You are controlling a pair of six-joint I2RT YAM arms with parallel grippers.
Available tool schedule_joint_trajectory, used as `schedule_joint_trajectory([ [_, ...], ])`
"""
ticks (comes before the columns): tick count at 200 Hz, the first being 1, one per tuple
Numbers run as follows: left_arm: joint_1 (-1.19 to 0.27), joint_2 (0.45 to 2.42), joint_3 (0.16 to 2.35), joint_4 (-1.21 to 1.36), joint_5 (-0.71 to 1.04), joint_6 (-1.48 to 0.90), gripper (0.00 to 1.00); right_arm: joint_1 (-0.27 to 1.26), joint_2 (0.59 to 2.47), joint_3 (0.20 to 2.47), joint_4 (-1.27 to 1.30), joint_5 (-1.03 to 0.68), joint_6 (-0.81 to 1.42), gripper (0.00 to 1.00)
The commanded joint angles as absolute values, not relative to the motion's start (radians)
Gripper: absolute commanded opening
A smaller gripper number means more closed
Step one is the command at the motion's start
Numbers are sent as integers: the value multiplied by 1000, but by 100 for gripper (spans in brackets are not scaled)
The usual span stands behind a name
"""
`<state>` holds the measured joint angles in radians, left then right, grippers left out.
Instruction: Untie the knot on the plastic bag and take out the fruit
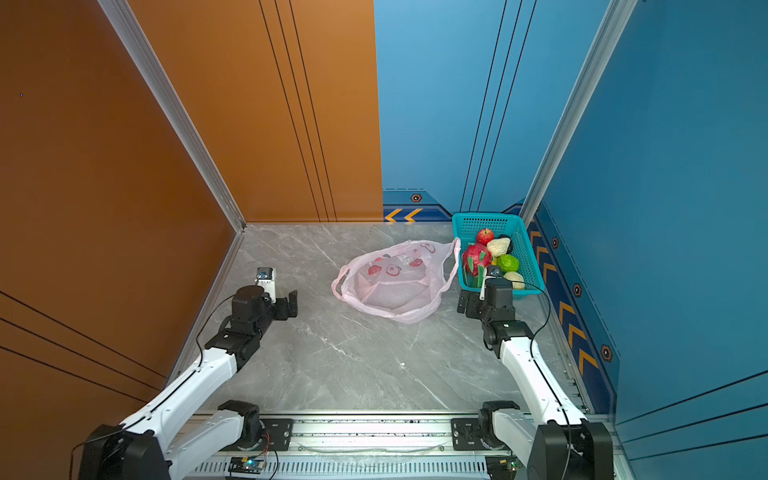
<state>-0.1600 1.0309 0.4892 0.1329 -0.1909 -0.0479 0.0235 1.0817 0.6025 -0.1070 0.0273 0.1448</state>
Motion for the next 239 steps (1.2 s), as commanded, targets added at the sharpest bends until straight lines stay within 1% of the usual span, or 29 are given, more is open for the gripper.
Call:
schedule_joint_trajectory([
  [1, -135, 1101, 454, 339, -184, 2, 98, 1, 1156, 562, 142, -1, 72, 100],
  [40, -111, 1230, 419, 527, -188, 56, 98, -34, 1279, 497, 400, -46, 72, 100],
  [83, -81, 1382, 376, 782, -186, 52, 98, -38, 1385, 436, 634, -77, 54, 100],
  [110, -70, 1483, 364, 886, -193, 38, 99, -40, 1422, 432, 688, -94, 59, 100],
  [128, -67, 1535, 352, 960, -192, 39, 99, -34, 1479, 387, 839, -102, 59, 100],
  [150, -67, 1562, 351, 978, -184, 41, 99, -16, 1555, 344, 985, -87, 47, 100],
  [166, -64, 1562, 353, 977, -188, 38, 99, 0, 1539, 358, 924, -45, 34, 100],
  [181, -59, 1564, 356, 973, -182, 34, 99, 0, 1548, 353, 949, -43, 40, 100],
  [212, -52, 1563, 357, 969, -193, 22, 98, 17, 1543, 342, 963, 24, 40, 100],
  [239, -51, 1563, 356, 969, -189, 23, 98, 18, 1546, 348, 952, 35, 44, 100],
])
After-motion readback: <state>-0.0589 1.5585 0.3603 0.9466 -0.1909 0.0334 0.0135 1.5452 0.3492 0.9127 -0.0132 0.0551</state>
